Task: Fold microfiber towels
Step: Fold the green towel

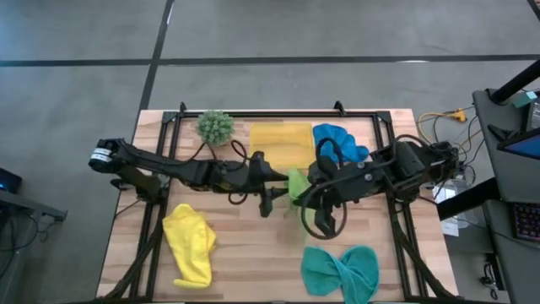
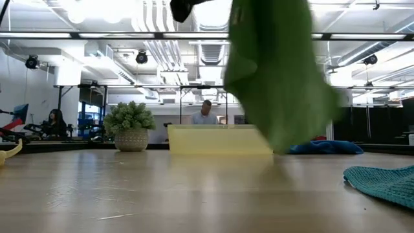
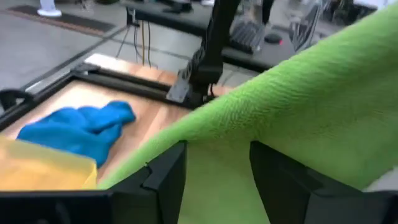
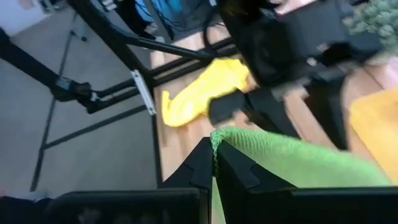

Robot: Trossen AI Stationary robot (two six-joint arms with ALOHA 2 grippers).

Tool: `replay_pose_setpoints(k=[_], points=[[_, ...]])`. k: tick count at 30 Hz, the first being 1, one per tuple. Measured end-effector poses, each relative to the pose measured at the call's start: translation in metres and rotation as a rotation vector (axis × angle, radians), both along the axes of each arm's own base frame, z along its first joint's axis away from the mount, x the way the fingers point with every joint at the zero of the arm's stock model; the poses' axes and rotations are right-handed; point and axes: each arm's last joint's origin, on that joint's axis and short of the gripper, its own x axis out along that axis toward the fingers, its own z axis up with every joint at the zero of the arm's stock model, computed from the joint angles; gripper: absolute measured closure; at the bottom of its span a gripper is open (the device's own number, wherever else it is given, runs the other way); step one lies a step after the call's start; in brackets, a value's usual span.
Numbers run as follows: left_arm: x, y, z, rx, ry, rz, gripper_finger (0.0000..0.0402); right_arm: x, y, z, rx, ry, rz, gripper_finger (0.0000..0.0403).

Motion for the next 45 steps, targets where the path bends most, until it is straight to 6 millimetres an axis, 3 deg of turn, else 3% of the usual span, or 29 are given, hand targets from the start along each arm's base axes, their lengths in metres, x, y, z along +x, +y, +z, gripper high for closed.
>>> replay_pose_setpoints(k=[6,14,18,29,40,45], points=[[-0.026,-0.014,-0.008,-0.095,0.188,-0.035,0.0237,0.005,-0.002,-0.014,-0.062,0.057,-0.054,0.0394],[-0.026,-0.057,-0.028,-0.219,0.207,-0.137,0.0237,0.016,-0.013,-0.031,-0.091,0.116,-0.1,0.0394],[-0.023,-0.07,-0.039,-0.245,0.222,-0.08,0.0237,0.019,-0.019,-0.036,-0.102,0.133,-0.117,0.0394],[-0.008,-0.073,-0.074,-0.258,0.243,0.219,0.0237,0.023,-0.027,-0.041,-0.122,0.154,-0.117,0.0394],[-0.031,-0.086,-0.071,-0.156,0.312,0.237,0.0237,0.023,-0.027,-0.042,-0.138,0.161,-0.104,0.0394],[-0.021,-0.087,-0.081,-0.117,0.311,0.222,0.0237,0.023,-0.026,-0.042,-0.136,0.157,-0.104,0.0394]])
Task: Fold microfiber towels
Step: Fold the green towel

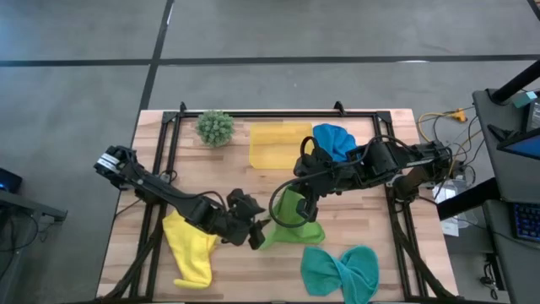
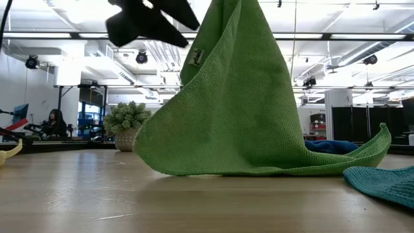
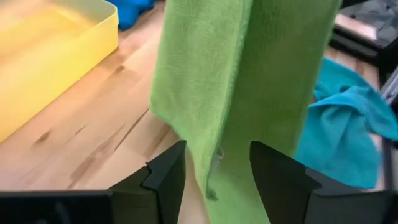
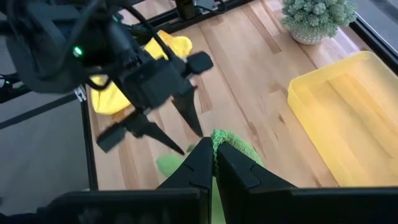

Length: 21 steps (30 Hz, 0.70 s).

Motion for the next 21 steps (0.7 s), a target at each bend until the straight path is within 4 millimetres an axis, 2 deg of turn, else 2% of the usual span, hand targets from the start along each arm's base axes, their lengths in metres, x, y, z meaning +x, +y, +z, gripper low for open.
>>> replay_pose_setpoints(k=[3,13,16,19,21], points=[[0.008,0.0,-0.005,0.006,-0.02,-0.002,0.0237,0.0,0.0,0.0,0.001,-0.003,0.0,0.0394],[0.016,0.003,-0.031,0.029,0.08,0.023,0.0247,0.001,0.0,0.0,0.004,-0.004,-0.002,0.0394],[0.018,0.004,-0.036,0.027,0.104,0.011,0.0292,0.001,0.0,0.0,0.002,-0.003,0.0,0.0394],[0.019,0.004,-0.037,0.029,0.112,-0.005,0.0371,0.001,0.0,0.0,-0.006,-0.002,0.008,0.0394],[0.018,0.004,-0.035,0.044,0.115,-0.019,0.0391,0.0,0.0,0.0,-0.019,0.002,0.02,0.0394]])
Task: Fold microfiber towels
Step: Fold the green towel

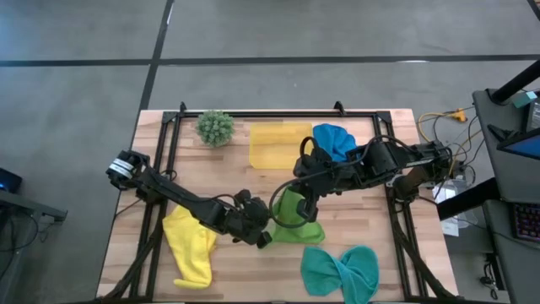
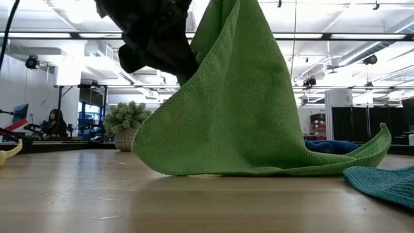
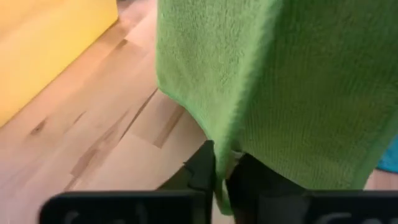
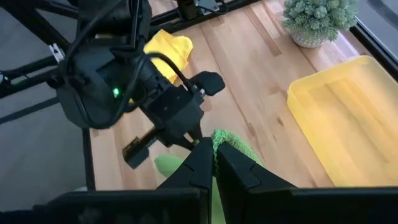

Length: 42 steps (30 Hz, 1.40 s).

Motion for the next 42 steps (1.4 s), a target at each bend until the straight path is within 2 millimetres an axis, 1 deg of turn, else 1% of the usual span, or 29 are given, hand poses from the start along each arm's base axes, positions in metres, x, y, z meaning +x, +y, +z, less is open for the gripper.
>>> replay_pose_setpoints(k=[4,7,10,13,16,19,21,23,27,32,35,38,40,42], points=[[-0.014,0.005,0.017,0.017,0.026,-0.021,0.04,-0.002,-0.001,-0.002,-0.05,0.03,0.043,0.0394],[-0.036,0.013,0.036,0.042,0.081,-0.029,0.0401,-0.006,-0.002,-0.005,-0.095,0.087,0.076,0.0394],[-0.061,0.025,0.064,0.055,0.096,-0.035,0.0401,-0.01,-0.003,-0.008,-0.138,0.139,0.109,0.0394],[-0.089,0.038,0.097,0.075,0.072,-0.056,0.0401,-0.015,-0.006,-0.006,-0.196,0.15,0.125,0.0394],[-0.118,0.054,0.127,0.124,0.04,-0.059,0.0401,-0.024,-0.012,0.001,-0.302,0.139,0.098,0.0394],[-0.143,0.07,0.156,0.18,0.008,-0.049,0.0401,-0.034,-0.024,0.013,-0.404,0.103,0.044,0.0394],[-0.156,0.079,0.175,0.22,-0.01,-0.036,0.0401,-0.042,-0.033,0.022,-0.447,0.071,0.016,0.0394],[-0.164,0.086,0.193,0.273,-0.022,-0.032,0.0401,-0.048,-0.042,0.03,-0.484,0.044,-0.013,0.0394],[-0.171,0.101,0.229,0.412,-0.046,-0.026,0.0402,-0.056,-0.06,0.044,-0.582,-0.007,-0.058,0.0394],[-0.161,0.122,0.265,0.577,-0.013,0.004,0.0402,-0.056,-0.079,0.061,-0.699,-0.088,-0.09,0.0394],[-0.156,0.13,0.282,0.626,-0.005,0.025,0.0402,-0.054,-0.083,0.067,-0.748,-0.122,-0.111,0.0394],[-0.155,0.13,0.289,0.643,0.008,0.018,0.0402,-0.056,-0.081,0.068,-0.738,-0.136,-0.108,0.0394],[-0.155,0.13,0.286,0.612,0.038,0.004,0.0402,-0.058,-0.073,0.066,-0.704,-0.131,-0.094,0.0394],[-0.156,0.126,0.277,0.525,0.072,-0.025,0.0402,-0.058,-0.061,0.06,-0.671,-0.111,-0.067,0.0394]])
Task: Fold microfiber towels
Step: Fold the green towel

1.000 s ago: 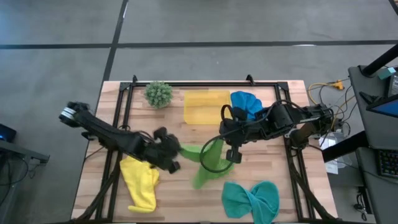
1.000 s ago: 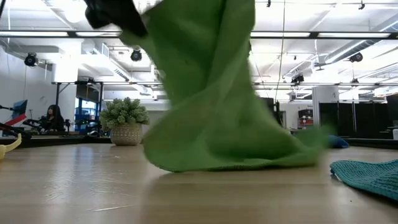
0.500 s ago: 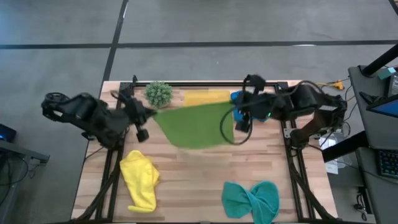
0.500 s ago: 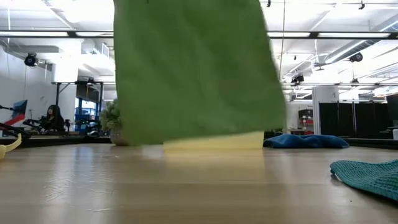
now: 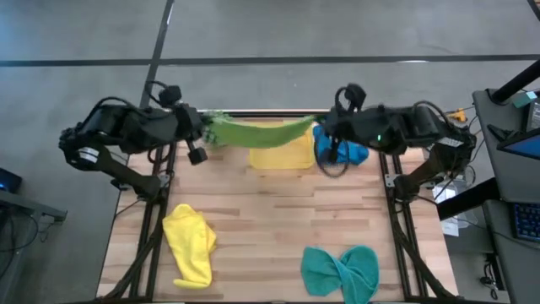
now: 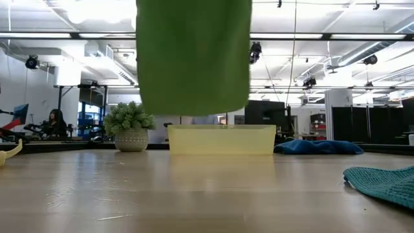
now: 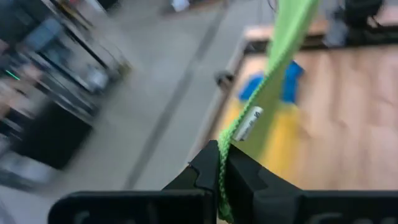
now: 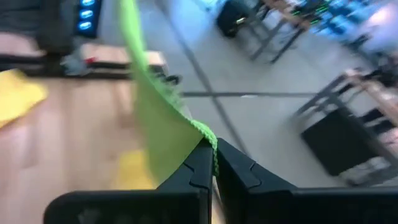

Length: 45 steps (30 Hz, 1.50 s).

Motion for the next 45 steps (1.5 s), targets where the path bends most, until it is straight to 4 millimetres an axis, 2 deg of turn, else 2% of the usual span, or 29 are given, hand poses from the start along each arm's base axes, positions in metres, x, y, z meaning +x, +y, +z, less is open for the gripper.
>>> replay_pose_setpoints(k=[5,11,14,18,21,25,30,34,45], points=[[-0.002,-0.026,-0.027,-0.181,0.115,-0.069,0.0402,-0.002,0.042,-0.022,0.122,0.052,0.063,0.0394],[-0.003,-0.084,-0.043,-0.392,0.134,-0.256,0.0401,-0.008,0.109,-0.051,0.296,0.052,0.132,0.0394],[-0.001,-0.119,-0.049,-0.479,0.128,-0.331,0.0401,-0.01,0.141,-0.062,0.39,0.039,0.158,0.0394],[0.005,-0.161,-0.051,-0.592,0.063,-0.429,0.0401,-0.009,0.18,-0.071,0.533,0.023,0.206,0.0394],[0.012,-0.183,-0.053,-0.661,0.006,-0.454,0.0401,-0.005,0.201,-0.072,0.616,0.002,0.232,0.0394],[0.018,-0.195,-0.06,-0.68,0.0,-0.424,0.0401,0.0,0.21,-0.072,0.663,0.011,0.218,0.0394],[0.02,-0.197,-0.061,-0.678,-0.011,-0.408,0.0401,-0.003,0.206,-0.066,0.693,0.002,0.201,0.0394],[0.018,-0.193,-0.067,-0.626,0.018,-0.378,0.0401,-0.009,0.2,-0.069,0.68,0.047,0.151,0.0394],[0.026,-0.189,-0.115,-0.495,0.136,-0.27,0.0401,-0.01,0.19,-0.098,0.622,0.165,-0.016,0.0394]])
